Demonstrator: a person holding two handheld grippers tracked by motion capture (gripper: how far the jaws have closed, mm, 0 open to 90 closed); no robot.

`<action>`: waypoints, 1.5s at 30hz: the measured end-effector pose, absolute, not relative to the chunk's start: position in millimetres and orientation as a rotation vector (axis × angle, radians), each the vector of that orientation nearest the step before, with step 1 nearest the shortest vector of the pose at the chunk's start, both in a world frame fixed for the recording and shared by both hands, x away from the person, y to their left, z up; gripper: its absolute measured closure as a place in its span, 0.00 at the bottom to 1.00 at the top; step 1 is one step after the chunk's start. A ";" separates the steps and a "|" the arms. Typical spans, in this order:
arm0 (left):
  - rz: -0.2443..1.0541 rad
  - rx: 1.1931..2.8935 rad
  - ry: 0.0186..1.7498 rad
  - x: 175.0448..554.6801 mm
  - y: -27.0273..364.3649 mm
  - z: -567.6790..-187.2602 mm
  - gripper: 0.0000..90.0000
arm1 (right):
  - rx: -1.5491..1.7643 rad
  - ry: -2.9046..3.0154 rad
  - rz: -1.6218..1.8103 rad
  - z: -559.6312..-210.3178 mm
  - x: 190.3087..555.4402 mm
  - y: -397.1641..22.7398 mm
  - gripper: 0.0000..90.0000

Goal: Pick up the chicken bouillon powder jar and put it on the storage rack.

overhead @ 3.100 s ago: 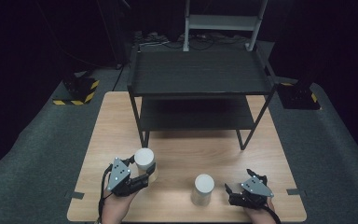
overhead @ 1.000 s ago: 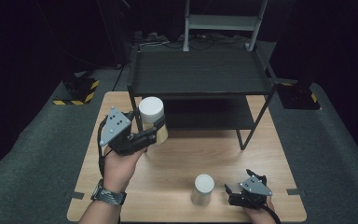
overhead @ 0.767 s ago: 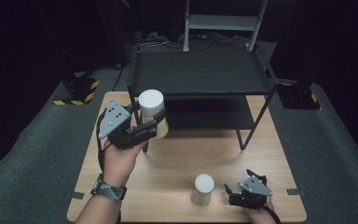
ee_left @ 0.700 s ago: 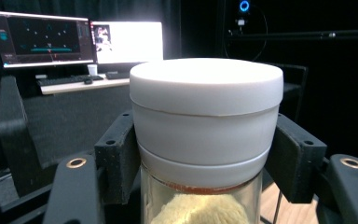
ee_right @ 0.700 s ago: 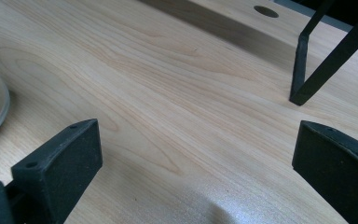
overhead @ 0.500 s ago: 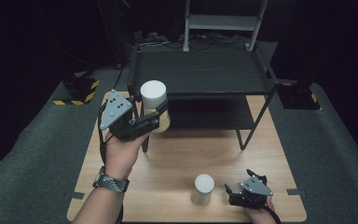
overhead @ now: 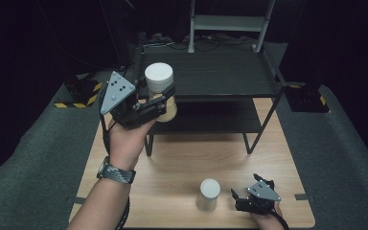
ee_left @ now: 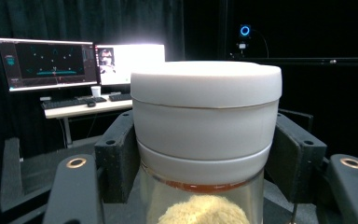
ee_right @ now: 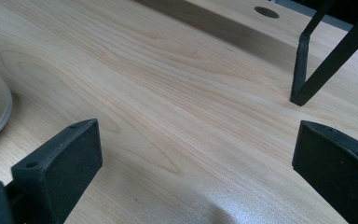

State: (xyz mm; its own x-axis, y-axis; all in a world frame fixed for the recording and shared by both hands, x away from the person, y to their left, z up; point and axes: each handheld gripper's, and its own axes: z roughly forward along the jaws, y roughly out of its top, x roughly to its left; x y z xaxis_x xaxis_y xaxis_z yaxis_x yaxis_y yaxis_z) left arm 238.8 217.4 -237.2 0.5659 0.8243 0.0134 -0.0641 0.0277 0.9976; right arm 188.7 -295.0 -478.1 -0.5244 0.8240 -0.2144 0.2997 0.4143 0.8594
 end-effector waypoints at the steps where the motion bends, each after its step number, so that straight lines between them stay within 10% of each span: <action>1: 0.794 1.380 0.711 240.8 215.3 -233.7 0.38 | 0.950 2.031 1.053 -478.1 188.7 -295.0 0.01; 45: 0.852 1.356 0.761 312.9 175.4 -216.3 0.38 | 0.963 2.019 1.092 -479.6 187.4 -300.5 0.01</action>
